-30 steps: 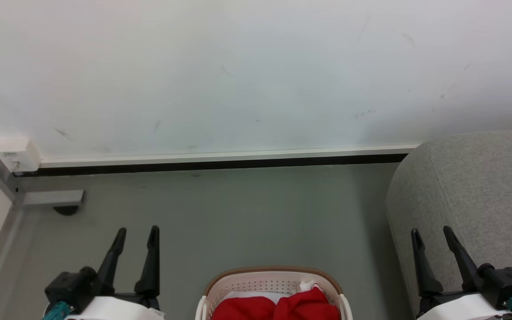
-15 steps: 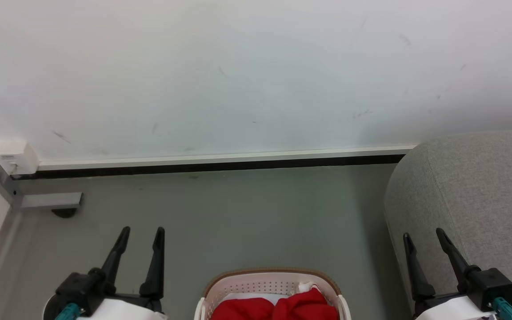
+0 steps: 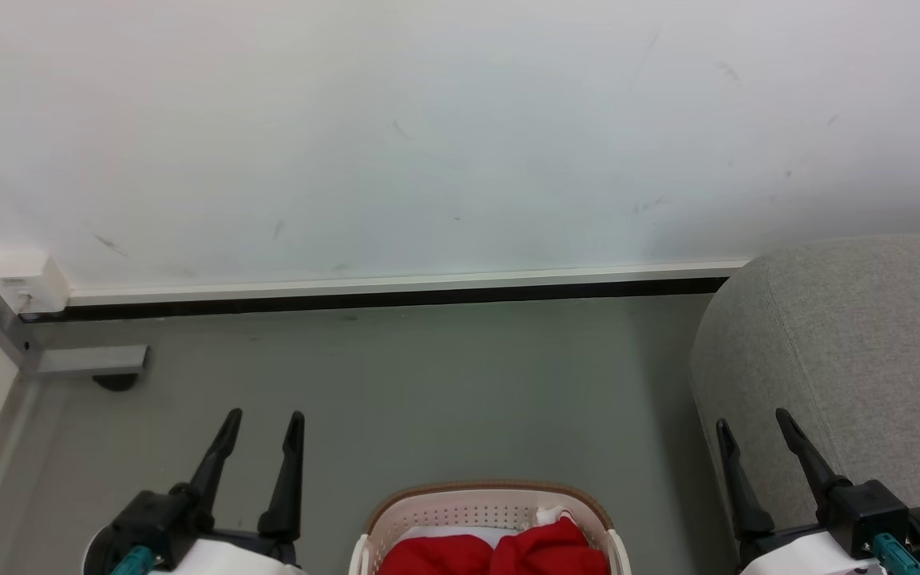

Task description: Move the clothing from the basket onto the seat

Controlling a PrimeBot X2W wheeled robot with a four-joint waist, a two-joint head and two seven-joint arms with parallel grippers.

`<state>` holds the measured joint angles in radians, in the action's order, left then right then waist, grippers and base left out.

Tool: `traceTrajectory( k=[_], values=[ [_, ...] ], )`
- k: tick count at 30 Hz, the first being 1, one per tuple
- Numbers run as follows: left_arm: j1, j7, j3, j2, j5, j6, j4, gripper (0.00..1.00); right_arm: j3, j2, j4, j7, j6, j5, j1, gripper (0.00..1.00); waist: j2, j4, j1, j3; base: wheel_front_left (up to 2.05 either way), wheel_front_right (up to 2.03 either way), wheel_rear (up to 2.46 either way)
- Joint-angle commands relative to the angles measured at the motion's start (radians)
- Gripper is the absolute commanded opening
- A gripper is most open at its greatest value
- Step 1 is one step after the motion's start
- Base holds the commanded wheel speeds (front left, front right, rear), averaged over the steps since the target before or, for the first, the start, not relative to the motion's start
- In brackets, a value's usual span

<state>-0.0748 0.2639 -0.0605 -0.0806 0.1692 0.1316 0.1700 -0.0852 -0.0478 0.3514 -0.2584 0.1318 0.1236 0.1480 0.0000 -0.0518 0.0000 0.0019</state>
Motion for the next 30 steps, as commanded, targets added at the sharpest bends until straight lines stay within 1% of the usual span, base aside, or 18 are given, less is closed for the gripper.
traceTrajectory(
  k=[1,17,23,30],
  values=[
    [-0.006,0.001,0.002,-0.008,0.002,0.0,0.002,1.0,0.001,0.0,-0.002,-0.007,-0.002,0.008,0.008,1.0,0.0,0.001,0.0,0.0,0.0,0.0,0.0],
    [-0.007,0.001,0.007,-0.007,0.016,0.0,0.008,1.0,-0.009,0.0,-0.007,-0.005,-0.002,0.018,0.013,1.0,0.0,-0.009,0.0,0.009,0.0,0.0,0.0],
    [-0.014,0.001,0.003,-0.009,0.021,0.0,0.023,1.0,-0.013,-0.001,-0.01,-0.005,-0.002,0.022,0.018,1.0,0.0,-0.044,0.0,0.024,0.0,0.0,0.0],
    [-0.046,0.001,-0.009,-0.016,0.025,0.0,0.066,1.0,-0.012,-0.001,-0.024,-0.005,-0.002,0.029,0.033,1.0,0.0,-0.105,0.0,0.077,0.0,0.0,0.0]
  ],
)
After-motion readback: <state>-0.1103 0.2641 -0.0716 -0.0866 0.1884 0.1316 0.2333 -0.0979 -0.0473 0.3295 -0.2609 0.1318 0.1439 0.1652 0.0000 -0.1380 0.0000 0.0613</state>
